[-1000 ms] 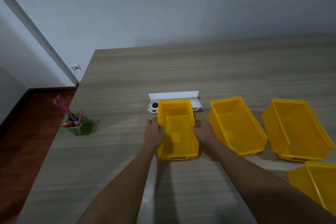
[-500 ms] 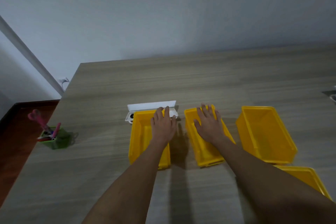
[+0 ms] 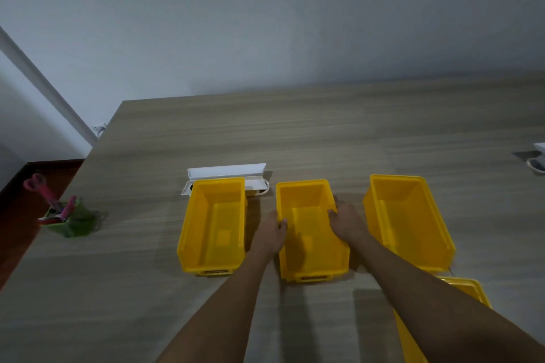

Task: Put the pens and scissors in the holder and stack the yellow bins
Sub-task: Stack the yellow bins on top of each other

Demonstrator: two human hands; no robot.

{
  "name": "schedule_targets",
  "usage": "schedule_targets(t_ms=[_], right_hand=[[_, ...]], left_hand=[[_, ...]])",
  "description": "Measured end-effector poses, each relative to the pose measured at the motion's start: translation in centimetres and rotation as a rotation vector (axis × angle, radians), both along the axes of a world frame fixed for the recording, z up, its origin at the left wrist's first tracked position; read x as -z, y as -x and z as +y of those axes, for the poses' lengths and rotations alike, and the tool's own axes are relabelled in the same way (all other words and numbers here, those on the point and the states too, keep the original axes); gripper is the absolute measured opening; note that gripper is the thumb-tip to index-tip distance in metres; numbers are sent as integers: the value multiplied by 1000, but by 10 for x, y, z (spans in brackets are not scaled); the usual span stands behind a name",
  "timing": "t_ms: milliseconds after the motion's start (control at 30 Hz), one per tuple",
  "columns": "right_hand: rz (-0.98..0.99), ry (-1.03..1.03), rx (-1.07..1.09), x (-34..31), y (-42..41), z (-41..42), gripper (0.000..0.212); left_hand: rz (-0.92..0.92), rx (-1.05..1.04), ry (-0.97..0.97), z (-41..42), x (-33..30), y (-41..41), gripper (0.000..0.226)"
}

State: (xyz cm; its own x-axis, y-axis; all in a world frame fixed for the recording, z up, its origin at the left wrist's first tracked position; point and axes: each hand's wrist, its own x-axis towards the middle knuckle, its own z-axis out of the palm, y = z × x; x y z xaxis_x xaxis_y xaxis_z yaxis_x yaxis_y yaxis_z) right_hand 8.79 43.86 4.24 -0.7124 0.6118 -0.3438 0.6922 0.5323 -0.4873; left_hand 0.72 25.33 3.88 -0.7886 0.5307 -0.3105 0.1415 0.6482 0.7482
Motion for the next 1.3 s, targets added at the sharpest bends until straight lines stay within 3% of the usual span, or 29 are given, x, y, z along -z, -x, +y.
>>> schedule_targets(t_ms=[167, 533, 867, 1300], right_hand=[[132, 74, 80, -23, 14, -7, 30], [504, 154, 76, -115, 83, -66, 29], [484, 173, 29, -107, 122, -143, 31], [441, 179, -13, -82, 130, -174, 36]], left_hand=[[126, -135, -79, -13, -27, 20, 37], [163, -253, -226, -73, -128, 95, 39], [141, -285, -233, -153, -119, 134, 38], [88, -241, -235, -184, -85, 140, 39]])
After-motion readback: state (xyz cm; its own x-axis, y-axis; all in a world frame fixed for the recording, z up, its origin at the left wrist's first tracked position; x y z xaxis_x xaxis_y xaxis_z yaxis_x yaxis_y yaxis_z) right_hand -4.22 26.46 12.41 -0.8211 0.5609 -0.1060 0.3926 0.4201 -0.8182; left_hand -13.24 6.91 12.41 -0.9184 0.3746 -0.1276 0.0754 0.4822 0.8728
